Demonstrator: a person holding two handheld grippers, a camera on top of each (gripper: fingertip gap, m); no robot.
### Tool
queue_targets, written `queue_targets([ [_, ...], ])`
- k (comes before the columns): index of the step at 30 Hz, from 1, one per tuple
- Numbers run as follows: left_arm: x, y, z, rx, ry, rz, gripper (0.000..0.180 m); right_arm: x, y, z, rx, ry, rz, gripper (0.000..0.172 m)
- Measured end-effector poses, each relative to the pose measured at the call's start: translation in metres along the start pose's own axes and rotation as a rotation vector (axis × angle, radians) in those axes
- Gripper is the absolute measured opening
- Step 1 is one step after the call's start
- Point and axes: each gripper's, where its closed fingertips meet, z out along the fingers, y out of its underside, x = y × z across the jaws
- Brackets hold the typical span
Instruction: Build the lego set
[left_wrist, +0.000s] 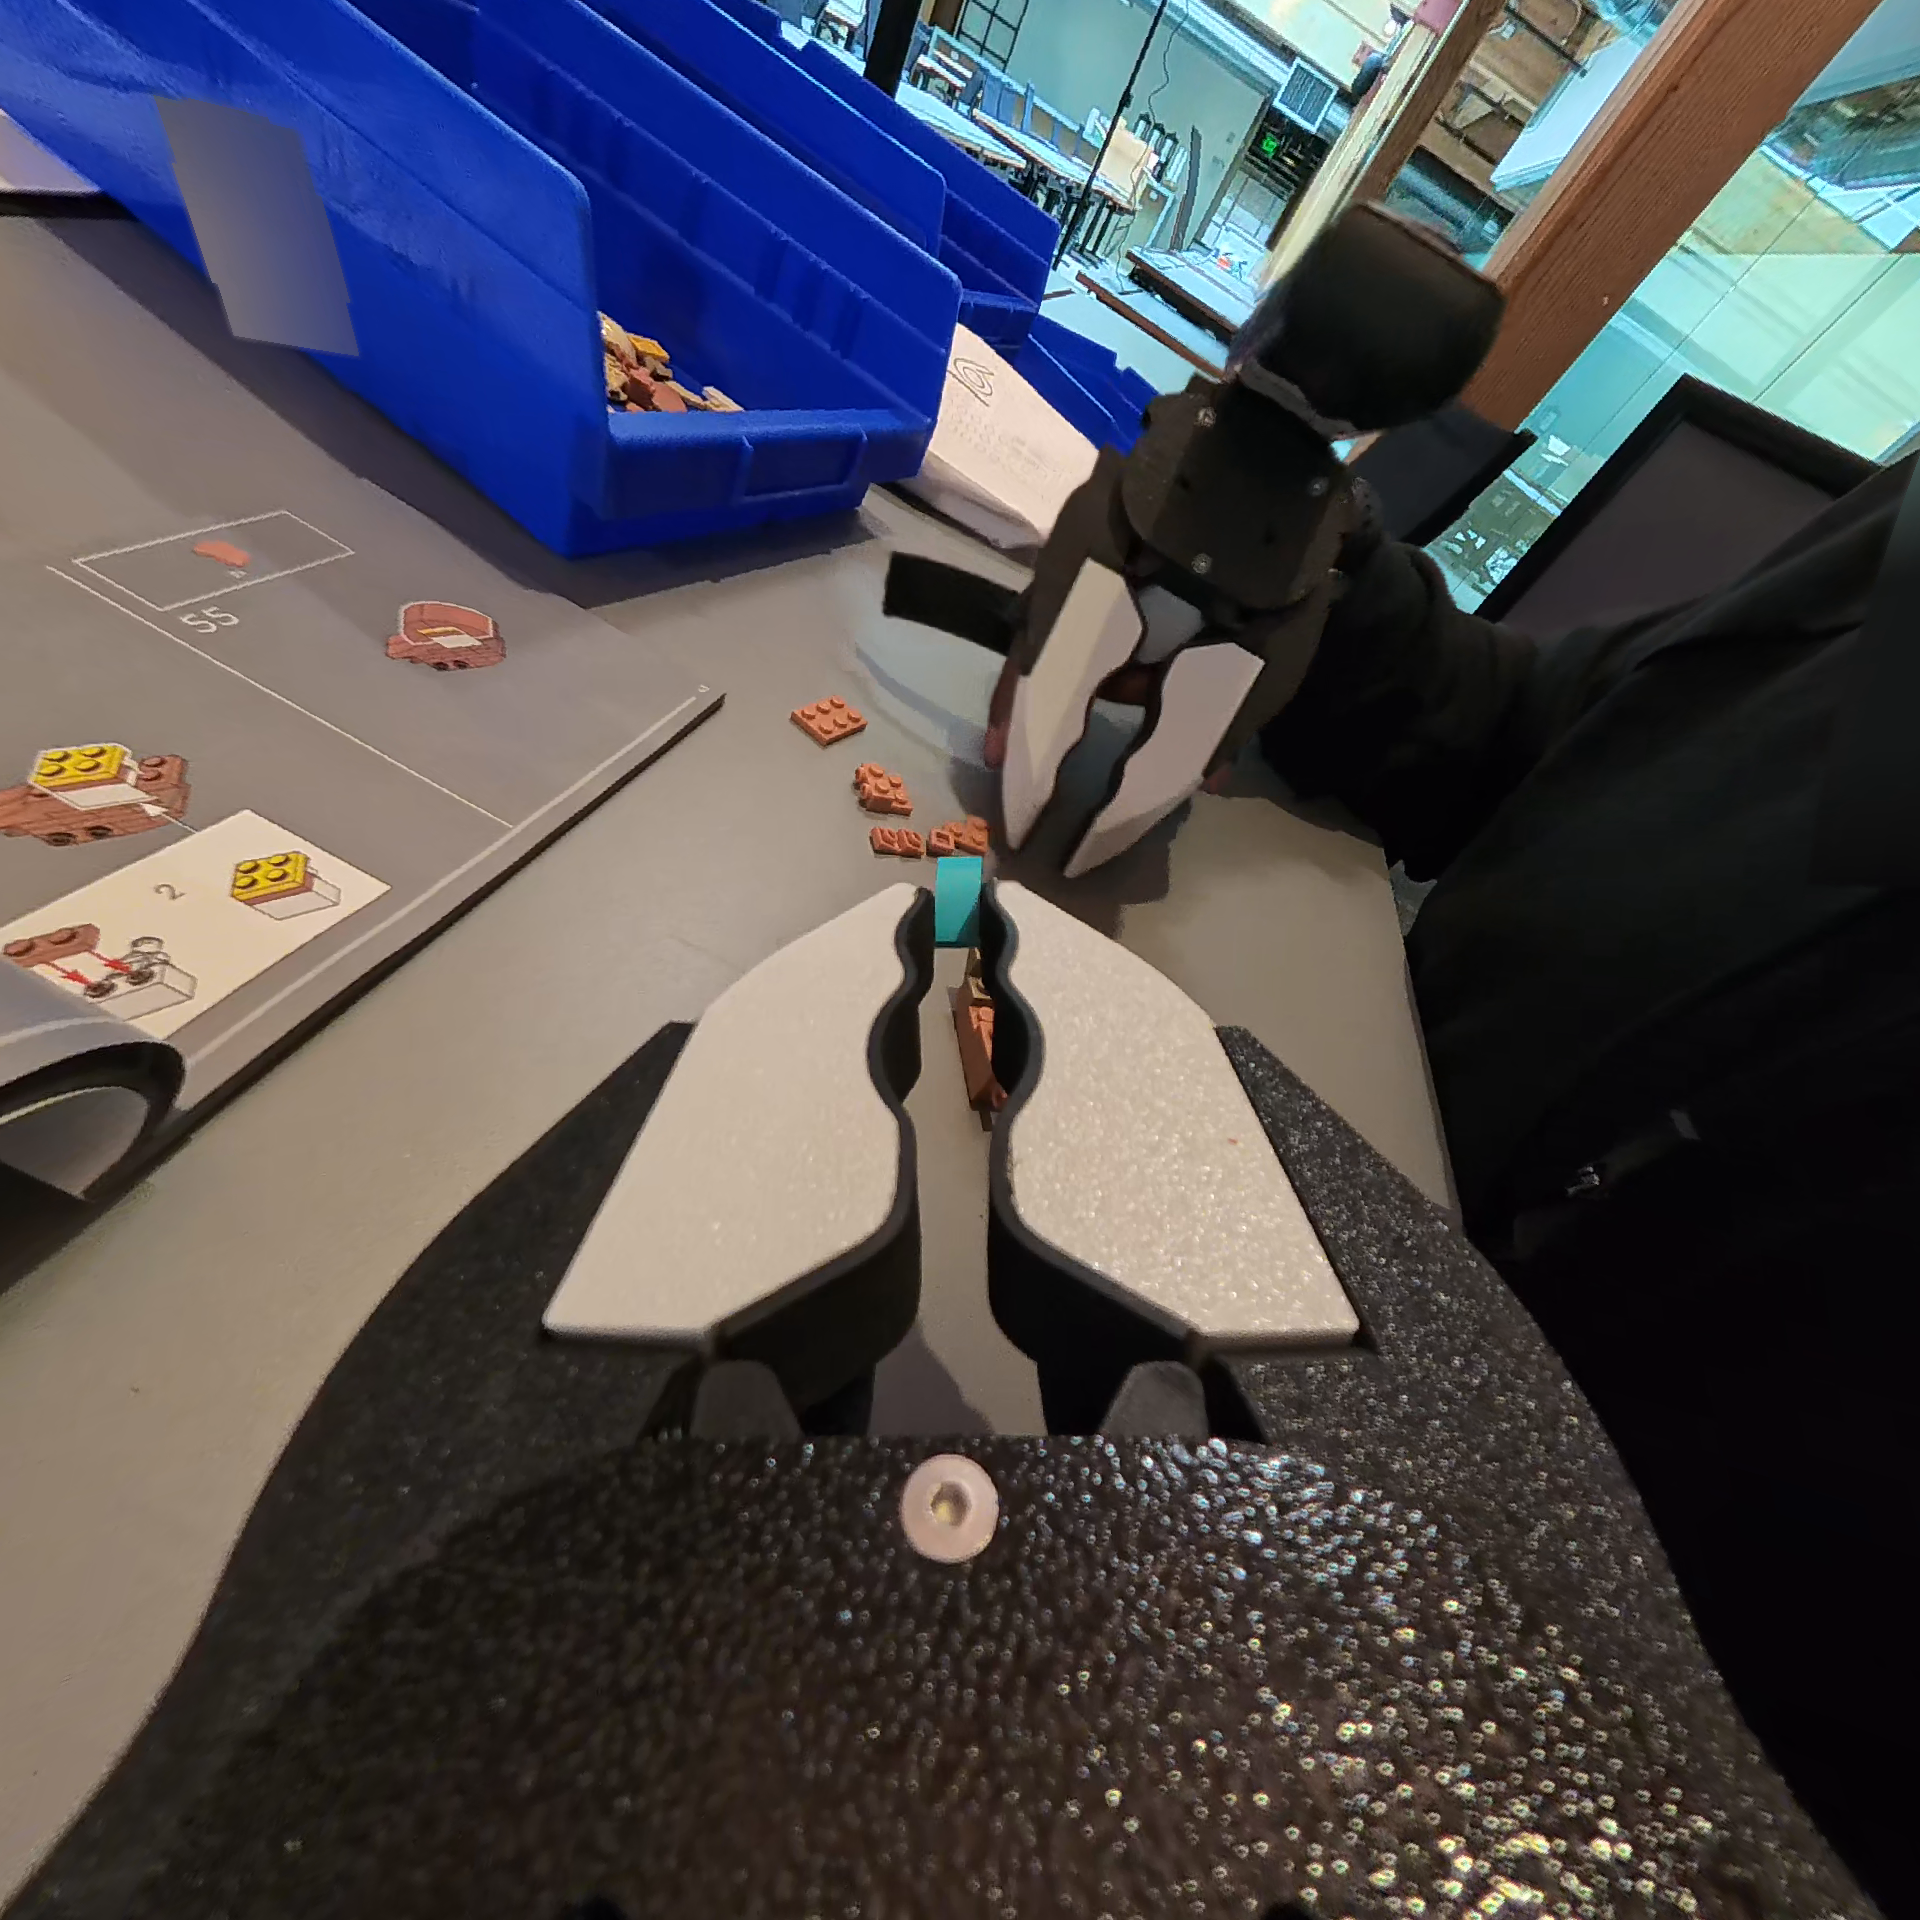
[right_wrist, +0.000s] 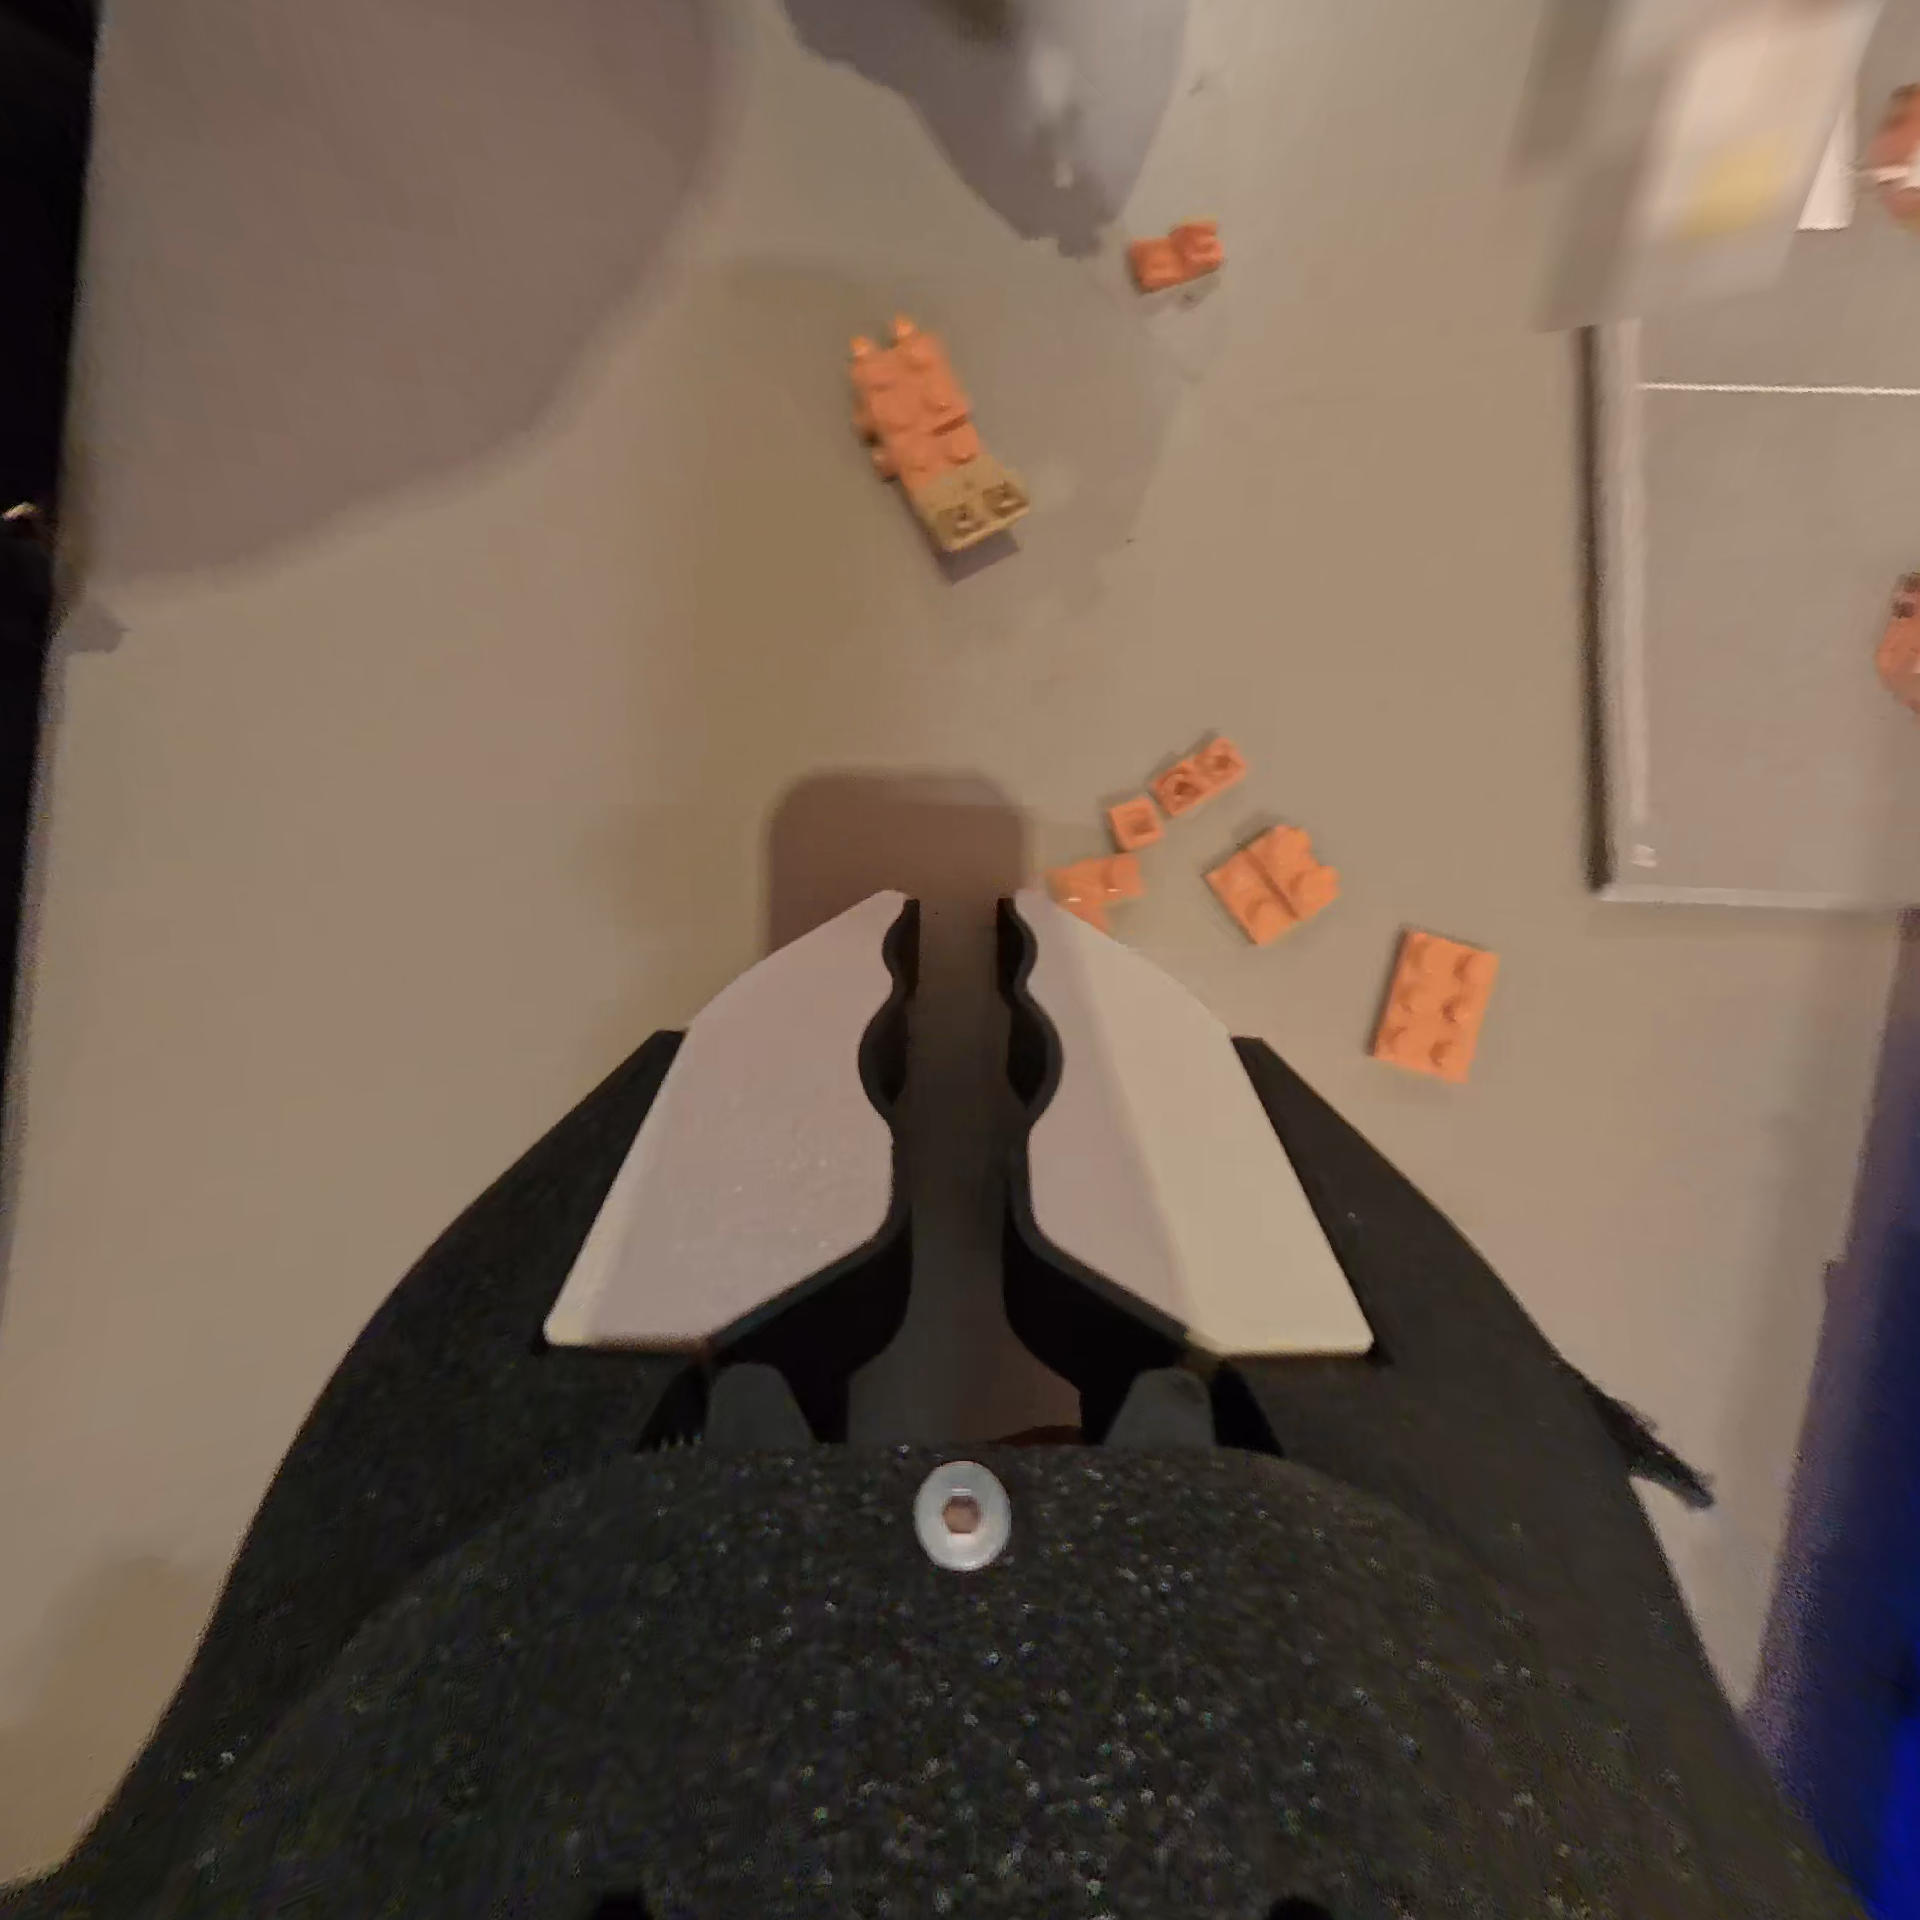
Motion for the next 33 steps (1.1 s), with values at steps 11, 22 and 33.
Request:
queue_targets([
  [11, -0.005, 0.003, -0.004, -0.024, -0.047, 0.021, 0.007, 0.017, -0.017, -0.005, 0.062, 0.125, 0.021, 0.016],
  [22, -0.016, 0.007, -0.012, -0.047, -0.128, 0.056, 0.007, 0.007, -0.009, 0.007, 0.007, 0.079, 0.01, 0.017],
  [33, -0.015, 0.008, -0.012, -0.054, -0.127, 0.063, 0.007, -0.017, -0.023, 0.019, 0.042, -0.016, -0.022, 0.017],
])
